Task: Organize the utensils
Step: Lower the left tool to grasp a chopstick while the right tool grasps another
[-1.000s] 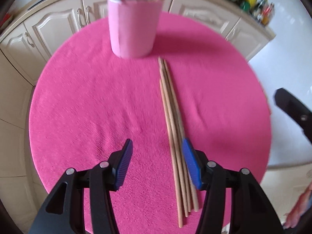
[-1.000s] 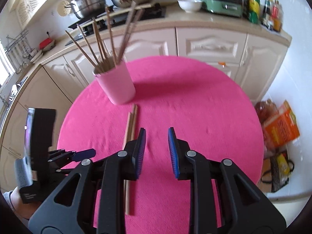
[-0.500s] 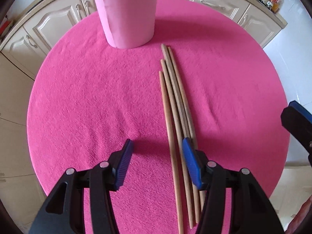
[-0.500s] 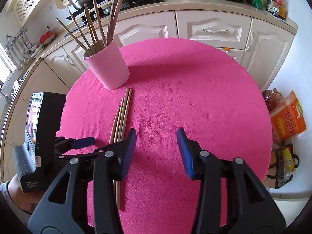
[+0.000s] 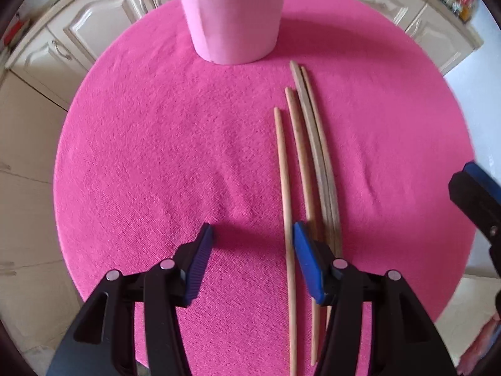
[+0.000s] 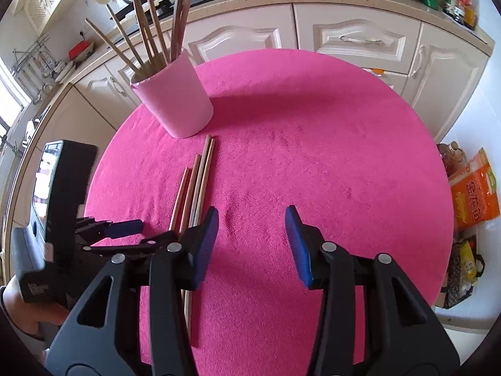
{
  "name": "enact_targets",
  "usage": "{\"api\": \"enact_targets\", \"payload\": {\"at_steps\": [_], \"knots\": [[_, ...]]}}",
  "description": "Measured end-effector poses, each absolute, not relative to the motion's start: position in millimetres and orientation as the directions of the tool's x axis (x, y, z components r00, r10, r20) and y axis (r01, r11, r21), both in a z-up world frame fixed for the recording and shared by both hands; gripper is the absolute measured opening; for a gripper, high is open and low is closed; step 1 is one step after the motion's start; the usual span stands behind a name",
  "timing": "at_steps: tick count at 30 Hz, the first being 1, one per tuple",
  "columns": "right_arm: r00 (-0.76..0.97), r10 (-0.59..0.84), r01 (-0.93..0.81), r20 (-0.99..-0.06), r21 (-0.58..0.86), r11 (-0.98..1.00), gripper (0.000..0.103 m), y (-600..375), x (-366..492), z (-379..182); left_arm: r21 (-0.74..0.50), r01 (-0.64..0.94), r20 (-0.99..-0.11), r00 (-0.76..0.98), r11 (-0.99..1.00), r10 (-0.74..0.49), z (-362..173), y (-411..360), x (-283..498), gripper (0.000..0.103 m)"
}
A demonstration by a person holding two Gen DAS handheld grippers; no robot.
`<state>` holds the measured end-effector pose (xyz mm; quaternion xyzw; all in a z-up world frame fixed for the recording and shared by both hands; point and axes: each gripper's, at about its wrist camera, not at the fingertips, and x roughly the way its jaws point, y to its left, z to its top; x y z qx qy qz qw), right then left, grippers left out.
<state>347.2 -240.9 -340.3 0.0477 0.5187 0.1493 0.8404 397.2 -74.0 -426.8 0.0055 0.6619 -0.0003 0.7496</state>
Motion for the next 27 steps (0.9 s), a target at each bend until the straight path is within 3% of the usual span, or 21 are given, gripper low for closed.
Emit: {"api": "enact_targets", "payload": {"at_steps": [4,6,8,9,12,18,19,27], "knots": [[0.395,0.302,-0.213,-0.868,0.233,0.949,0.044,-234.4,353.5,-343.9,0.072,0.035,-0.993,0.101,0.997,0.068,-427.7,-90.5,408.1,0.052],[0.378,0.299,-0.218,-0.876,0.229,0.949,0.044,-230.9,356.5,-346.6,0.031,0.044,-0.995,0.091,0.999,0.027,-428.2,-96.3,413.6,0.036],[0.363,0.297,-0.224,-0.883,0.227,0.948,0.044,-228.3,360.3,-348.7,0.013,0.041,-0.996,0.090,0.999,0.010,-427.4,-95.4,415.6,0.028],[0.357,0.296,-0.226,-0.886,0.226,0.948,0.044,-227.7,361.7,-349.7,0.004,0.038,-0.996,0.092,0.999,0.001,-426.6,-92.1,414.8,0.018],[0.326,0.297,-0.237,-0.898,0.226,0.945,0.044,-222.5,368.5,-354.2,-0.039,0.002,-0.995,0.092,0.999,-0.039,-424.4,-74.1,410.9,0.007],[0.230,0.335,-0.246,-0.914,0.279,0.928,0.043,-207.5,380.7,-369.7,-0.098,-0.072,-0.991,0.095,0.993,-0.091,-419.7,-46.3,410.8,0.006],[0.219,0.337,-0.252,-0.916,0.281,0.926,0.033,-204.2,381.8,-371.4,-0.111,-0.082,-0.990,0.099,0.990,-0.103,-418.4,-41.8,410.7,0.005],[0.138,0.327,-0.285,-0.935,0.279,0.917,0.020,-177.1,389.7,-383.9,-0.154,-0.146,-0.980,0.148,0.977,-0.132,-408.5,-19.4,400.0,0.005]]}}
